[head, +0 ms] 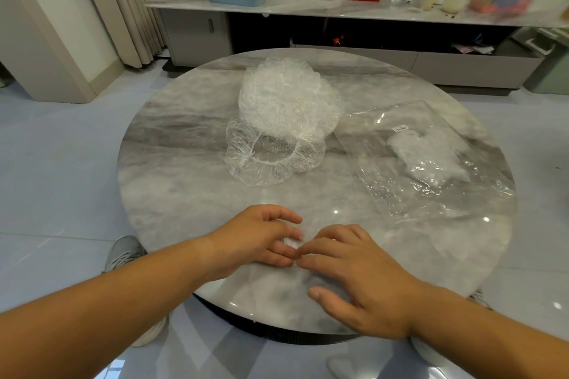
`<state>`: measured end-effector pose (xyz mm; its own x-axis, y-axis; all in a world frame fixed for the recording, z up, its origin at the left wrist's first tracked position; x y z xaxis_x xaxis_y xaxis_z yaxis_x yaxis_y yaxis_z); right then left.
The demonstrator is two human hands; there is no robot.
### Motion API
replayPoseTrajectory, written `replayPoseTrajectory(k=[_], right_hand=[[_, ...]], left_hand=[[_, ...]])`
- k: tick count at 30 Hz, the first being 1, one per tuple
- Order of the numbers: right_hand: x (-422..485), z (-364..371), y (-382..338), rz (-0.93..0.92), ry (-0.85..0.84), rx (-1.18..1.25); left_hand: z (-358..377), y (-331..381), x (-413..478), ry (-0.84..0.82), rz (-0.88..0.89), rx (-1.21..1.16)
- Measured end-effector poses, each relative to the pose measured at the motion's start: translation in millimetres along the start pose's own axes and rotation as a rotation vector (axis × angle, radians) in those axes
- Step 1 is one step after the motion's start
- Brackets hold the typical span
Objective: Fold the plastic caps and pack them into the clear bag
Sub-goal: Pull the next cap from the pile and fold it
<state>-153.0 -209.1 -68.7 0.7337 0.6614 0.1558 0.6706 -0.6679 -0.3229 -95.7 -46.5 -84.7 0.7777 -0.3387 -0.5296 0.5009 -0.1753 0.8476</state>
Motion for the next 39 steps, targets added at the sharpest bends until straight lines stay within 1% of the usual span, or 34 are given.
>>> replayPoseTrajectory(k=[4, 6, 7, 9, 11, 13, 15, 19, 22, 25, 28, 30, 32, 34, 36, 39], right_hand=[[-8.7, 5.5, 8.5, 0.066, -0.022, -0.05], [-11.8, 5.9, 9.9, 0.074, -0.007, -0.056], [-13.0, 5.7, 10.2, 0.078, 0.005, -0.052], [-15.6, 5.8, 10.8, 0.081, 0.013, -0.036], [-18.4, 5.8, 12.2, 0.081, 0.003, -0.017], [-20.9, 5.0, 14.2, 0.076, -0.017, 0.012], [-23.0, 3.6, 15.6, 0.055, -0.04, 0.017], [-28.5, 2.4, 16.7, -0.008, -0.061, -0.007], [-33.2, 1.6, 18.1, -0.045, -0.028, 0.006], [-34.4, -3.9, 20.3, -0.036, 0.04, 0.054], [-32.9, -13.4, 24.5, 0.04, 0.202, 0.122], [-29.8, -17.5, 30.8, 0.171, 0.309, 0.183], [-24.7, -20.3, 38.5, 0.421, 0.363, 0.409], [-19.5, -21.2, 42.7, 0.636, 0.368, 0.757], [-16.5, -18.7, 45.8, 0.709, 0.372, 1.035], [-13.5, -11.1, 47.5, 0.782, 0.364, 1.253]], left_hand=[[-3.2, 3.8, 2.2, -0.01, -0.014, 0.04], [-6.6, 9.2, 5.1, 0.027, 0.041, 0.108], [-9.8, 12.6, 8.1, 0.067, 0.1, 0.18], [-15.4, 21.2, 15.6, 0.158, 0.236, 0.406], [-10.1, 27.4, 22.0, 0.139, 0.309, 0.615], [2.0, 29.8, 27.5, 0.062, 0.311, 0.755], [13.7, 33.6, 31.5, -0.008, 0.276, 0.813], [22.1, 36.4, 38.1, -0.054, 0.171, 0.897], [18.3, 29.2, 43.8, -0.034, 0.088, 0.764], [10.7, 24.2, 44.2, -0.008, 0.022, 0.64], [7.9, 21.0, 39.3, 0.014, -0.008, 0.433], [7.5, 20.5, 35.6, 0.031, -0.008, 0.261], [6.4, 20.7, 33.2, 0.036, 0.008, 0.125], [5.5, 20.9, 31.1, 0.03, 0.024, 0.032], [5.8, 19.7, 28.4, 0.015, 0.031, -0.046], [6.9, 15.6, 26.5, 0.008, 0.032, -0.129]])
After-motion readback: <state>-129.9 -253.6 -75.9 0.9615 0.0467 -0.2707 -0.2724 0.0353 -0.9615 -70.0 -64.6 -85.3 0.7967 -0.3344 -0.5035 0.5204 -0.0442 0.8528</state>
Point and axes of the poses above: each hand's wrist, its own x-axis towards the middle knuckle, its own z-axis out of the palm, y = z × x, the point moved 5 cm from there along x, towards the middle knuckle, and after that the axes turned 3 degrees about y, right-handed, at the moved point
